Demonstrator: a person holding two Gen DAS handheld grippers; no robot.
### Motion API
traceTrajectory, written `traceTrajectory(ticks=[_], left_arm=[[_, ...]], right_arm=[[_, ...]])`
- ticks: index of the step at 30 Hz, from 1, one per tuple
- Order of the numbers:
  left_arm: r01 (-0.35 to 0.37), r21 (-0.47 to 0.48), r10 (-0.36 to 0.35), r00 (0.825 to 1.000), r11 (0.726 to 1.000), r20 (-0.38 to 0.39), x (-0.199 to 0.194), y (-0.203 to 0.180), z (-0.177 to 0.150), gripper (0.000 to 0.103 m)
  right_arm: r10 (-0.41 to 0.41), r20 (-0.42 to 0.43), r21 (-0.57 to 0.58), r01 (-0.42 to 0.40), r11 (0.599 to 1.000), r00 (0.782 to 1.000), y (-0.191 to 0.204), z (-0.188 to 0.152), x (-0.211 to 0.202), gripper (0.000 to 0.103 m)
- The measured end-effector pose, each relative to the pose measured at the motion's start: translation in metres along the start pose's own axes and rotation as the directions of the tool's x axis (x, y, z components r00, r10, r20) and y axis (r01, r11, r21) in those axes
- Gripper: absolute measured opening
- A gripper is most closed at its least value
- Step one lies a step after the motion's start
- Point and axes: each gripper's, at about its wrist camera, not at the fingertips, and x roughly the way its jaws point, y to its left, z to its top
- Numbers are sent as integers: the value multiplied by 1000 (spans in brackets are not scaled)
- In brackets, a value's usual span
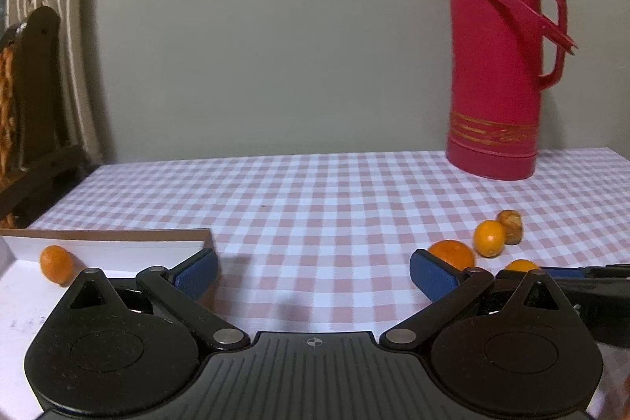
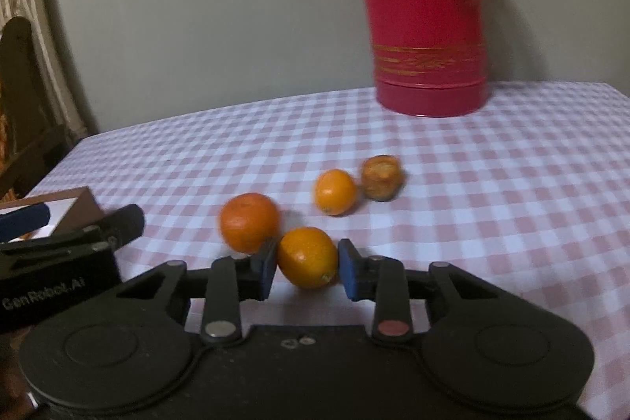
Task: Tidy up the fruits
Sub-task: 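Grasp a mandarin with the right tool while the left tool approaches the large orange, then grasp the large orange with the left tool while the right tool holds the mandarin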
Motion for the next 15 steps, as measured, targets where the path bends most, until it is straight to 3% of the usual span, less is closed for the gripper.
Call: traceTrajectory(ticks=[15], left_arm=[[106,18,-105,994,994,-27,16,-41,-2,103]], right_arm=[[-107,26,75,104,992,994,-51,4,-13,25]])
